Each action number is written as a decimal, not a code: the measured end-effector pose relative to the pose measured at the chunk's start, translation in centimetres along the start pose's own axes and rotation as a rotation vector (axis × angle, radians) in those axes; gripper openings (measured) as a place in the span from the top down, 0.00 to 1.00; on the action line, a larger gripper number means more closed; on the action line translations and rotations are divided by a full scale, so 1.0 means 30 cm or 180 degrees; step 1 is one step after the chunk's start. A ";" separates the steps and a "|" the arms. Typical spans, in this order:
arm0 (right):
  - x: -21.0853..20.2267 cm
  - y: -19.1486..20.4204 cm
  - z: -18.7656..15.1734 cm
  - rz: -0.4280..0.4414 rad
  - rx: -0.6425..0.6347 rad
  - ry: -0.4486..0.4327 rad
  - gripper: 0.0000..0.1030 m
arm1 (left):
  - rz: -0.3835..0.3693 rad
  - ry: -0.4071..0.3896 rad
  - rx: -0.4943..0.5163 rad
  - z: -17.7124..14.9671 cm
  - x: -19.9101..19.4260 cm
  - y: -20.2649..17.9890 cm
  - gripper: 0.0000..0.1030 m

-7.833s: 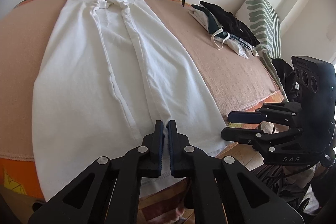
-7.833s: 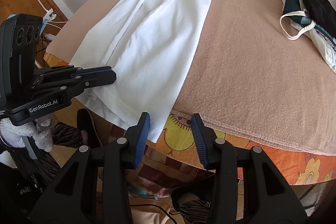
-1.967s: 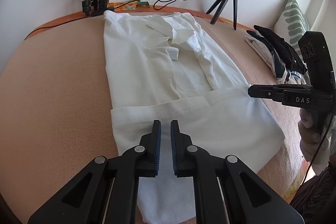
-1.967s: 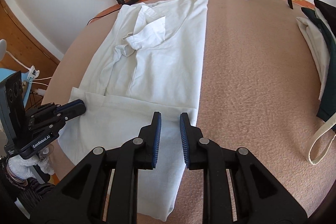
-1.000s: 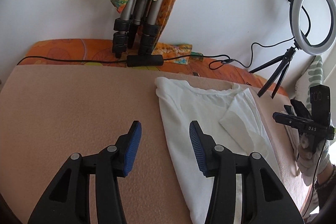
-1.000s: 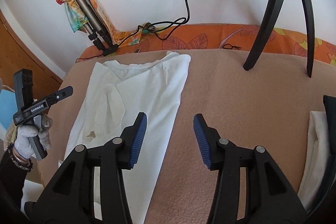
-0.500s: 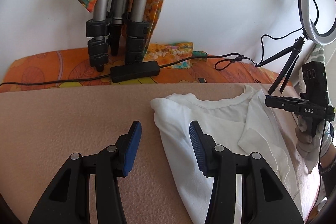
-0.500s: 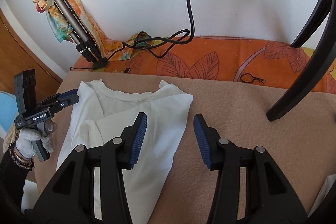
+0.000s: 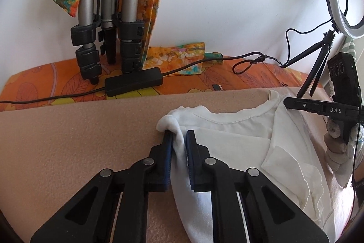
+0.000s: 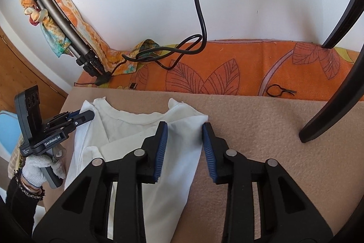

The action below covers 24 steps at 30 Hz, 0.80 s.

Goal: Fold small clothes
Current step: 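Grasp the collar with both grippers and fold it over onto the hem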

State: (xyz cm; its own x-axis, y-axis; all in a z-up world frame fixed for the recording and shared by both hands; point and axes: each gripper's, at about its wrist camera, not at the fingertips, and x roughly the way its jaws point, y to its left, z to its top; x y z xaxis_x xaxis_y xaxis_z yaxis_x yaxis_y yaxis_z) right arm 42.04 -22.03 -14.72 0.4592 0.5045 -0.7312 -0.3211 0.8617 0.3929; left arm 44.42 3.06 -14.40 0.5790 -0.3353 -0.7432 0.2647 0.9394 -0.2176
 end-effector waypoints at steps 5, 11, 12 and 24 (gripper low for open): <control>-0.010 0.013 0.000 -0.0019 0.0033 -0.0060 0.93 | -0.0026 -0.0141 0.0024 0.006 -0.031 -0.021 0.96; -0.107 0.065 0.012 0.0068 -0.0048 -0.0202 0.95 | -0.0135 -0.0306 0.0013 0.020 -0.127 -0.037 0.96; -0.127 0.079 0.011 0.0078 -0.0082 -0.0225 0.95 | -0.0157 -0.0329 0.0025 0.019 -0.147 -0.045 0.96; -0.399 0.276 -0.102 0.0209 -0.0412 -0.0410 0.95 | -0.0226 -0.0482 0.0187 -0.077 -0.409 -0.164 0.97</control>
State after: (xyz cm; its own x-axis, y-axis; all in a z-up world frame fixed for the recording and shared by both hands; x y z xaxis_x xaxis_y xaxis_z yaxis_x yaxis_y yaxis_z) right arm 31.35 -21.11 -4.42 0.5332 0.5694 -0.6256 -0.4540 0.8166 0.3563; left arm 34.23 2.72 -5.68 0.6655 -0.4118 -0.6225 0.3513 0.9087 -0.2255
